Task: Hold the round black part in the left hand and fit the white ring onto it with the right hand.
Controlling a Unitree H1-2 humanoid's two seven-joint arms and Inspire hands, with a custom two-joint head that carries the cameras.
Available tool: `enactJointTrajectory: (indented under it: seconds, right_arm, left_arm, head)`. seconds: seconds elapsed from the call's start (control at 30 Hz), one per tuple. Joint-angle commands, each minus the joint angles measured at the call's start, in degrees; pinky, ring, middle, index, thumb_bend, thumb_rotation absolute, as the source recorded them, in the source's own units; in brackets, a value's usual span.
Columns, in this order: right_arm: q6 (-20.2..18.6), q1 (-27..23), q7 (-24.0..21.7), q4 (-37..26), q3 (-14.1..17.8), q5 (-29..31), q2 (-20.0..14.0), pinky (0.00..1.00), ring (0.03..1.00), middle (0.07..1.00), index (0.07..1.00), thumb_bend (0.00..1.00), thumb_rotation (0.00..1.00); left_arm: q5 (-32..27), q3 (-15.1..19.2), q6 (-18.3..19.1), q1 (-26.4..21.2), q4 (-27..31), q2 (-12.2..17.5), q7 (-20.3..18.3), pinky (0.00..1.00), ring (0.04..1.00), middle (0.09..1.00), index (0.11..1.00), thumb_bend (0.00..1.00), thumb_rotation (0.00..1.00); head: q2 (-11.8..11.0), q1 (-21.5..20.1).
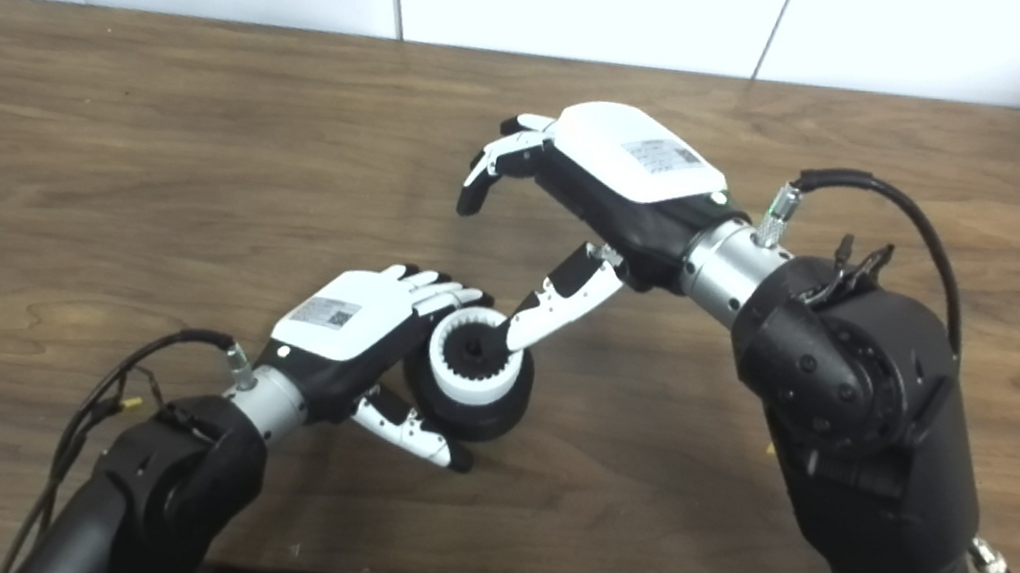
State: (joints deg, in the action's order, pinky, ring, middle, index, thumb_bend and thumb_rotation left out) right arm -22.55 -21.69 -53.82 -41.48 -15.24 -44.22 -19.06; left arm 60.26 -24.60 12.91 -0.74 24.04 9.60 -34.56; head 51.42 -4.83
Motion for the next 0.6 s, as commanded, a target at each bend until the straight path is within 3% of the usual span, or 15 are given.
enactJointTrajectory:
  seconds: [0.0, 0.33, 0.4, 0.57]
  right_arm:
    - [0.1, -1.3, 1.8, -0.9, 0.7, -0.4, 0.0, 0.82, 0.928, 0.824, 0.677, 1.0, 0.38]
    - [0.0, -0.5, 2.0, -0.8, 0.8, -1.0, 0.1, 0.85, 0.942, 0.83, 0.682, 1.0, 0.4]
    - [0.0, -0.2, 2.2, -0.8, 1.0, -1.0, 0.1, 0.85, 0.941, 0.83, 0.682, 1.0, 0.4]
    - [-0.6, 1.8, 3.1, -0.7, 3.0, 0.0, -0.8, 0.82, 0.929, 0.834, 0.701, 1.0, 0.39]
  left_arm:
    - [0.2, 2.0, 3.4, -0.7, 1.0, 1.1, -3.7, 1.0, 0.984, 0.961, 0.952, 1.0, 0.43]
    - [-1.4, 7.0, 4.8, -2.6, 4.7, 2.8, -9.1, 1.0, 1.0, 0.975, 0.957, 1.0, 0.39]
    - [-2.2, 8.1, 5.2, -3.3, 5.9, 3.5, -10.5, 1.0, 1.0, 0.982, 0.965, 1.0, 0.43]
    - [-7.7, 12.9, 7.6, -3.9, 9.6, 5.1, -11.3, 1.0, 0.996, 0.981, 0.95, 1.0, 0.43]
  head:
    - [0.0, 0.0]
    - [-0.7, 0.2]
    - [-0.9, 0.1]
    - [-1.4, 0.0]
